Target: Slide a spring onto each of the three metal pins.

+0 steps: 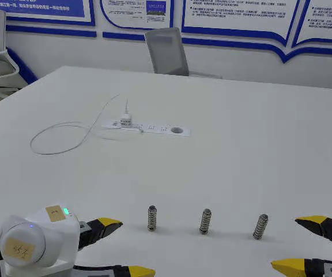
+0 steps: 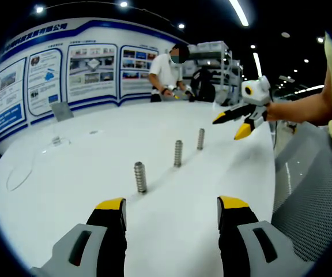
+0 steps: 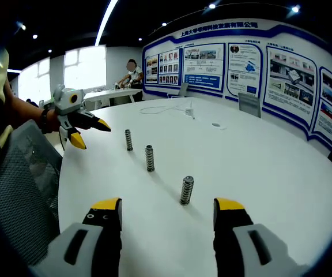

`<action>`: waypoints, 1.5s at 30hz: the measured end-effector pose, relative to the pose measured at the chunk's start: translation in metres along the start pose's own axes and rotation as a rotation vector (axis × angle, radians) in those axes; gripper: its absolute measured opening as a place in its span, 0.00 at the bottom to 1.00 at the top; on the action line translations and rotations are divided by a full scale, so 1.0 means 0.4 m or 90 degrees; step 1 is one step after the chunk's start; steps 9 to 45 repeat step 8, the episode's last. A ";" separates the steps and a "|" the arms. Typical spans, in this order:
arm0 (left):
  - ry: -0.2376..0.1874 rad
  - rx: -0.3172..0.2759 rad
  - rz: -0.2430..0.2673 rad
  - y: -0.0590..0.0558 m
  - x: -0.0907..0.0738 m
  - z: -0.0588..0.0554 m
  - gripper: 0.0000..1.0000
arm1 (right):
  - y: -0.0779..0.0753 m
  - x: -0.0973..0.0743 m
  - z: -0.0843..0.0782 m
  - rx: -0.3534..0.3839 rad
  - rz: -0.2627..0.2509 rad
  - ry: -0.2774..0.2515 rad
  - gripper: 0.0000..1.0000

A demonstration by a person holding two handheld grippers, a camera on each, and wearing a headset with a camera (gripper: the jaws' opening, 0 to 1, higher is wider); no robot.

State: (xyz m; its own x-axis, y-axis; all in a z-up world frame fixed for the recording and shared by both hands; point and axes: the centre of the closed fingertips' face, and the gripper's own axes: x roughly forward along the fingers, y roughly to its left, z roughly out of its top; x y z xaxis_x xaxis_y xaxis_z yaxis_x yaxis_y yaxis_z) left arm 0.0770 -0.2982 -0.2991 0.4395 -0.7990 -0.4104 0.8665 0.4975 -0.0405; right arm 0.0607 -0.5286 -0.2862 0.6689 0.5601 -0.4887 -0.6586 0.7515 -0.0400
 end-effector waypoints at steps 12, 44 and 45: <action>-0.001 0.001 0.001 0.001 -0.001 0.001 0.65 | 0.001 0.002 0.003 -0.002 0.002 0.001 0.66; -0.001 0.001 0.001 0.001 -0.001 0.001 0.65 | 0.001 0.002 0.003 -0.002 0.002 0.001 0.66; -0.001 0.001 0.001 0.001 -0.001 0.001 0.65 | 0.001 0.002 0.003 -0.002 0.002 0.001 0.66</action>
